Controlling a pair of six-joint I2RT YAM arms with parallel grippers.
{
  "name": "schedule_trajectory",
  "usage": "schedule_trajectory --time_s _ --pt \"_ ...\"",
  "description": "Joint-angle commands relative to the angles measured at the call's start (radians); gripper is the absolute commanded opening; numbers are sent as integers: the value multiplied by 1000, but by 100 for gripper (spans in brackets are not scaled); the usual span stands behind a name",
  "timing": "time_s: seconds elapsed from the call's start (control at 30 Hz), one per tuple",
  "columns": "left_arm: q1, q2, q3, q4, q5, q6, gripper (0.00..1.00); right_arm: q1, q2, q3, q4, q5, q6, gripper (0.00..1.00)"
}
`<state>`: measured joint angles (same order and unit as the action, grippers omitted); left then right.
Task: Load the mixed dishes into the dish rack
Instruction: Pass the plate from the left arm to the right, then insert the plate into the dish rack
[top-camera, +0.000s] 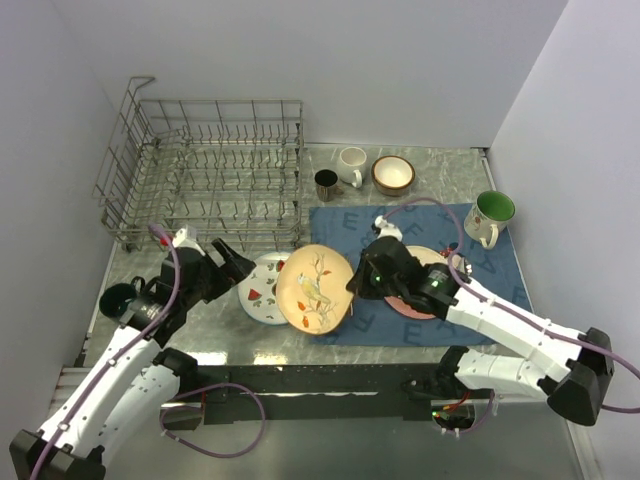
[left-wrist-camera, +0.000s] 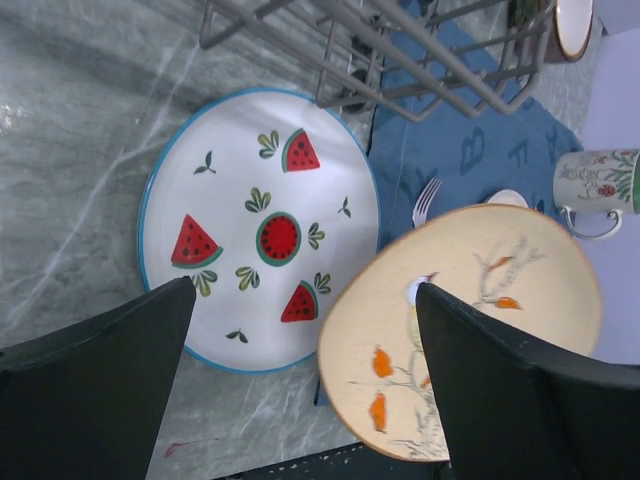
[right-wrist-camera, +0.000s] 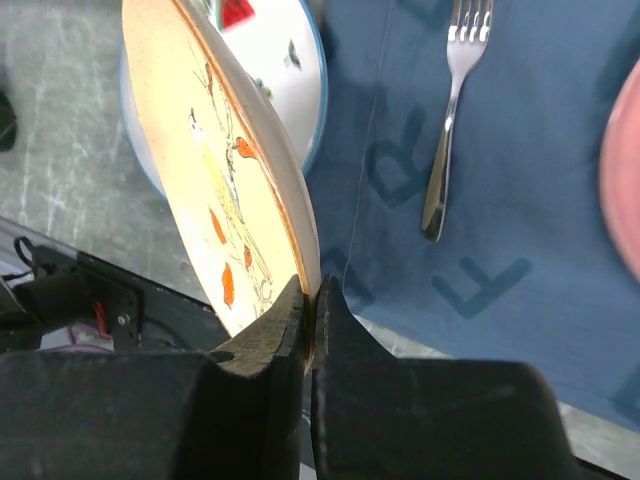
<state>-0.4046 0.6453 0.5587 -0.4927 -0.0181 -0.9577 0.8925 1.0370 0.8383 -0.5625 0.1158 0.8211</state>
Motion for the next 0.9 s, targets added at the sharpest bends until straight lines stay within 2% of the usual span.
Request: schedule_trajectory --time_s 0.0,0.17,0.4,0.6,0.87 --pt "-2 1 81 -46 -77 28 99 8 -66 198 47 99 -52 0" --pt "-2 8 118 -78 -134 33 99 8 -20 376 -8 174 -126 0" --pt "-2 31 213 -168 -259 20 99 2 95 646 -4 283 -201 0" --pt "-2 45 274 -201 -313 36 99 -38 289 873 4 324 -241 0" --pt "-2 36 299 -204 -325 51 99 -112 495 1082 19 331 -243 0"
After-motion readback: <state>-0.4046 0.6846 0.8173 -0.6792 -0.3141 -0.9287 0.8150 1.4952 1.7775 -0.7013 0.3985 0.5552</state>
